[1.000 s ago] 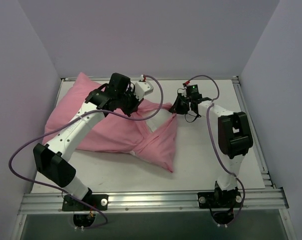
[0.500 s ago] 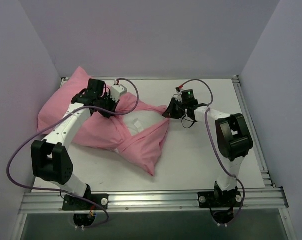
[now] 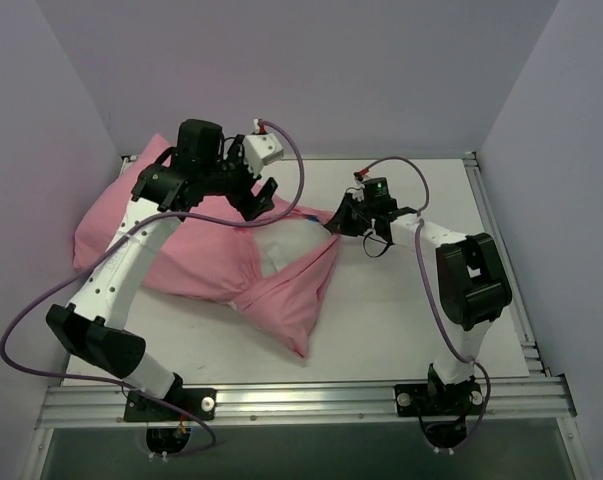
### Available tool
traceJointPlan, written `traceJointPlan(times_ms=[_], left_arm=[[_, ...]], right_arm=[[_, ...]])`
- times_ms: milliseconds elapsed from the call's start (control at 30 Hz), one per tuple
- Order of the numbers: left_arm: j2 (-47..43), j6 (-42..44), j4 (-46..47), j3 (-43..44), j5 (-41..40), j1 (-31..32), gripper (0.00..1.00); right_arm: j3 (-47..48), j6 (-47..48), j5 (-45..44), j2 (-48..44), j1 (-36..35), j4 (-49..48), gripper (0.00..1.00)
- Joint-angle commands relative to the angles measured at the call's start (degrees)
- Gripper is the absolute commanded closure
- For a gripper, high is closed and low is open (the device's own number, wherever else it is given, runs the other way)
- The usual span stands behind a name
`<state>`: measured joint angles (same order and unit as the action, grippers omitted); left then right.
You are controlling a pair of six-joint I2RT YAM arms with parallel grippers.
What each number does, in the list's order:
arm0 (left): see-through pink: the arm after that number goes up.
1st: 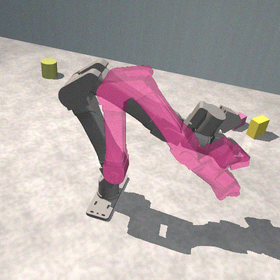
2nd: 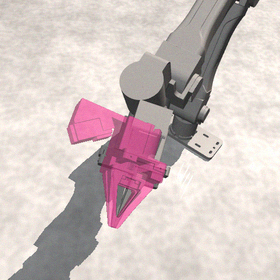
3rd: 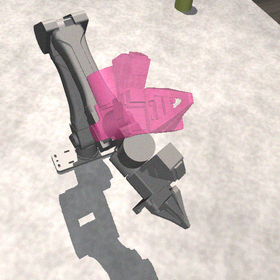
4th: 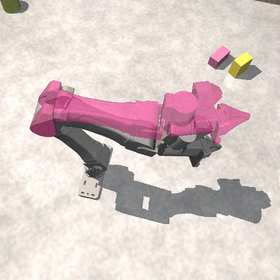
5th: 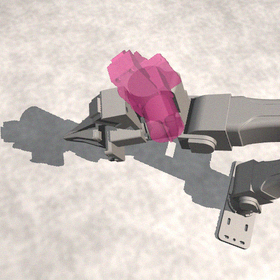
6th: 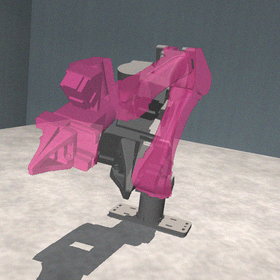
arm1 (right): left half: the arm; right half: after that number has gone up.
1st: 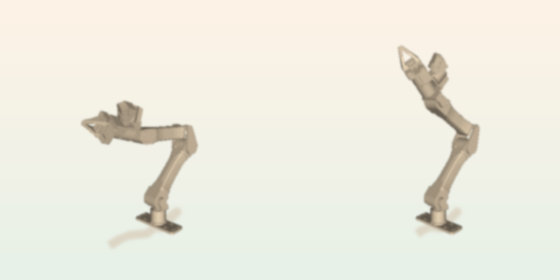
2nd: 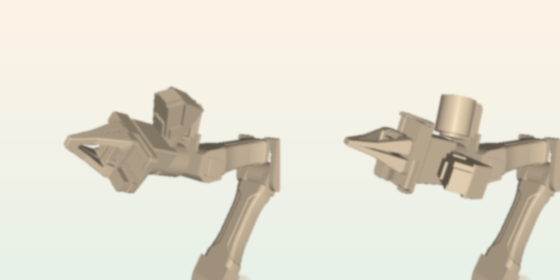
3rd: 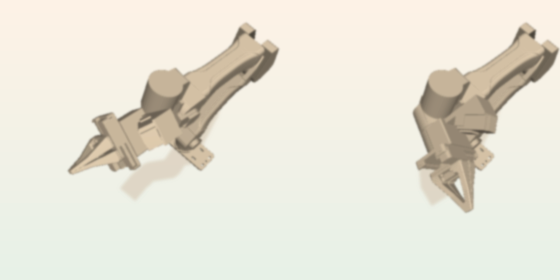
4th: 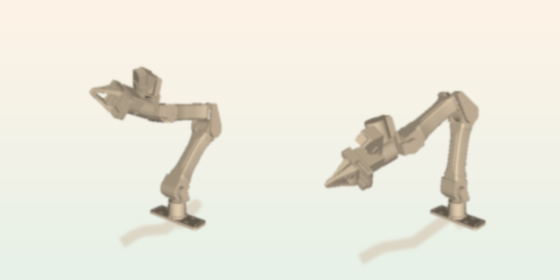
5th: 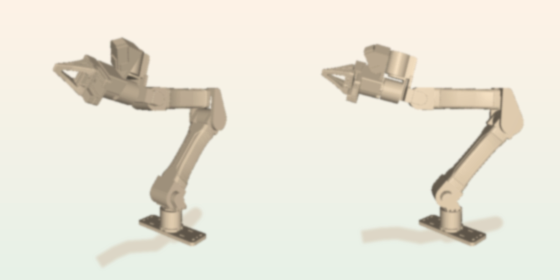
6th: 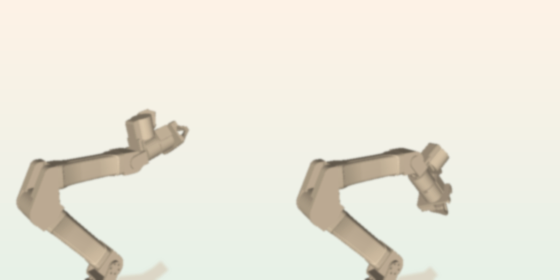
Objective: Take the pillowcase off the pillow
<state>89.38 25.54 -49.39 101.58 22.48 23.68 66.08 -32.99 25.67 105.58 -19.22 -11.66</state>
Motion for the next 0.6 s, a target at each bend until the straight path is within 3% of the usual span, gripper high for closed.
traceJointPlan(times_ms=[0,33,100,167,333,567], left_arm=[[0.86,-1.2,-2.55,6.86,3.9,6.45,0.12],[1.84,-1.02,-2.91,8.27,2.41,10.38,0.12],[5.52,0.9,-3.87,8.63,-3.65,14.36,0.25],[8.77,1.97,-5.01,8.9,-8.57,18.57,0.31],[19.77,2.85,-4.33,11.1,-19.92,19.74,0.3],[25.13,6.71,-6.59,11.27,-21.6,19.74,0.29]], right_arm=[[0.1,-1.28,-0.45,-3.62,-0.38,0.23,1.0],[0.1,-1.28,-0.45,-3.71,-0.29,0.15,1.0],[0.01,-1.2,-0.62,-4.15,-0.38,0.41,1.0],[0.01,-1.2,-0.8,-4.33,-0.38,0.5,1.0],[-0.08,-1.46,-0.8,-4.68,-0.55,0.68,1.0],[0.1,-1.46,-0.8,-5.38,-0.73,1.03,1.0]])
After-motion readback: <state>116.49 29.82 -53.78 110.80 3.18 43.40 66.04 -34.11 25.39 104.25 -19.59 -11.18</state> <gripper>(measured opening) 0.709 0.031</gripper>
